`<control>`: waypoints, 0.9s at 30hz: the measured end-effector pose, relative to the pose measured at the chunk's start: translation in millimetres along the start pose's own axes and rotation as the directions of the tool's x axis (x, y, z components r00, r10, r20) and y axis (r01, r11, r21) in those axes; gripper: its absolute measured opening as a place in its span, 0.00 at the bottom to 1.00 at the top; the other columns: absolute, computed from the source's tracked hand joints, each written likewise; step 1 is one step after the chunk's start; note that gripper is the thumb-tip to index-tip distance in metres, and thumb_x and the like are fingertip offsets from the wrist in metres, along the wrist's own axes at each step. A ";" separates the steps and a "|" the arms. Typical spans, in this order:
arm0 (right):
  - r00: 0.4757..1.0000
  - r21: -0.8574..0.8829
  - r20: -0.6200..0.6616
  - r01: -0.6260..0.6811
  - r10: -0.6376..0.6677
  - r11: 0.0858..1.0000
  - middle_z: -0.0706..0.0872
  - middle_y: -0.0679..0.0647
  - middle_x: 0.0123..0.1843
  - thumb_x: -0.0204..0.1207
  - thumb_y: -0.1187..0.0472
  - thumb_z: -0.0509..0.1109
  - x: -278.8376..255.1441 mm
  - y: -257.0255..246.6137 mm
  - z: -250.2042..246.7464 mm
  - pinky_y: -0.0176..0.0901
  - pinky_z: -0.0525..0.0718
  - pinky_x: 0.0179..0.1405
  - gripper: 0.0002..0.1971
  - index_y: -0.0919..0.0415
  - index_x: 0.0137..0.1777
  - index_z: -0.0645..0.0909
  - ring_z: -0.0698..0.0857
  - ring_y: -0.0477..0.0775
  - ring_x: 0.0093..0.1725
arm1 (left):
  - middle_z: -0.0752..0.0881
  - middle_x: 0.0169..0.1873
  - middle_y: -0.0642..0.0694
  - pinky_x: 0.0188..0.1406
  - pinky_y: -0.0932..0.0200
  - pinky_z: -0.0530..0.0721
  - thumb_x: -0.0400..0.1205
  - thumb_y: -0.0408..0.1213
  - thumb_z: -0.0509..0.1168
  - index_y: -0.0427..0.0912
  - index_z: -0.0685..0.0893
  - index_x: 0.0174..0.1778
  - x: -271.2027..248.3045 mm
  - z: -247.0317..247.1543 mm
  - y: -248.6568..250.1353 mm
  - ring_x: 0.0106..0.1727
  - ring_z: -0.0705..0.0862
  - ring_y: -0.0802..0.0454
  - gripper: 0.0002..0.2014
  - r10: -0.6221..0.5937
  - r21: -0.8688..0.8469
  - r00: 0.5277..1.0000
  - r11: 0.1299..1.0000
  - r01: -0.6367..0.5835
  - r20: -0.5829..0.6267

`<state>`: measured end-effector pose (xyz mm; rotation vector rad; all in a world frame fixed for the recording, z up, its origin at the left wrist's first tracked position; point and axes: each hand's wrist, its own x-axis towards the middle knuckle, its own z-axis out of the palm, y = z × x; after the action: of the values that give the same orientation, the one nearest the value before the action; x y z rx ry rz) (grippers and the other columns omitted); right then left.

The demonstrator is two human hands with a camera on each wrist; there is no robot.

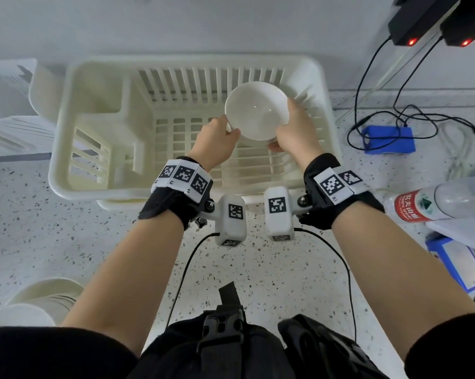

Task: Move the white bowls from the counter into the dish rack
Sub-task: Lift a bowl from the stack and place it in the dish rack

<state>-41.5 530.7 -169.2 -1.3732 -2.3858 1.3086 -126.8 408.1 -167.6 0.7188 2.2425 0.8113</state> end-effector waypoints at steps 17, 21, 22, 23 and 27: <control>0.955 0.244 -0.048 0.296 -0.294 0.924 0.89 0.60 0.56 0.79 0.71 0.63 -121.1 -20.9 -24.9 0.37 0.89 0.36 0.12 0.67 0.60 0.82 0.91 0.57 0.41 | 0.79 0.69 0.41 0.61 0.63 0.71 0.85 0.40 0.56 0.39 0.70 0.74 -130.0 -26.8 11.3 0.68 0.78 0.48 0.21 0.066 0.032 0.985 0.998 -0.062 -0.159; 0.898 0.312 -0.023 0.424 -0.439 0.850 0.91 0.62 0.45 0.77 0.73 0.62 -170.3 -34.9 -15.0 0.31 0.87 0.32 0.10 0.68 0.50 0.85 0.90 0.47 0.35 | 0.84 0.61 0.42 0.54 0.61 0.75 0.84 0.40 0.59 0.40 0.76 0.70 -178.3 -35.0 1.8 0.58 0.82 0.50 0.18 0.074 -0.012 0.955 0.997 -0.080 -0.288; 0.878 0.304 0.001 0.457 -0.480 0.836 0.92 0.61 0.44 0.77 0.73 0.63 -181.8 -38.7 -11.1 0.30 0.86 0.32 0.09 0.68 0.50 0.85 0.90 0.46 0.34 | 0.85 0.57 0.44 0.53 0.60 0.76 0.83 0.40 0.59 0.41 0.77 0.69 -190.7 -37.2 -3.1 0.55 0.82 0.50 0.18 0.066 -0.023 0.944 0.997 -0.078 -0.323; 0.854 0.293 0.036 0.488 -0.519 0.822 0.92 0.60 0.43 0.76 0.73 0.63 -193.0 -42.7 -6.5 0.29 0.86 0.32 0.09 0.68 0.50 0.85 0.90 0.45 0.34 | 0.84 0.54 0.45 0.51 0.60 0.76 0.83 0.40 0.60 0.41 0.78 0.68 -203.4 -39.3 -8.7 0.53 0.82 0.50 0.18 0.053 -0.038 0.932 0.997 -0.071 -0.359; 0.727 0.216 0.195 0.623 -0.658 0.752 0.93 0.57 0.45 0.76 0.69 0.67 -234.5 -56.3 20.3 0.40 0.90 0.44 0.10 0.65 0.53 0.87 0.90 0.47 0.39 | 0.87 0.52 0.44 0.47 0.58 0.79 0.81 0.39 0.61 0.43 0.80 0.65 -250.2 -47.3 -41.5 0.49 0.84 0.50 0.16 0.002 -0.074 0.877 0.996 -0.043 -0.481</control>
<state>50.3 330.7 -68.4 -0.2561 -2.5053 1.4406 -10.1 197.9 -73.9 0.5445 2.6200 1.1938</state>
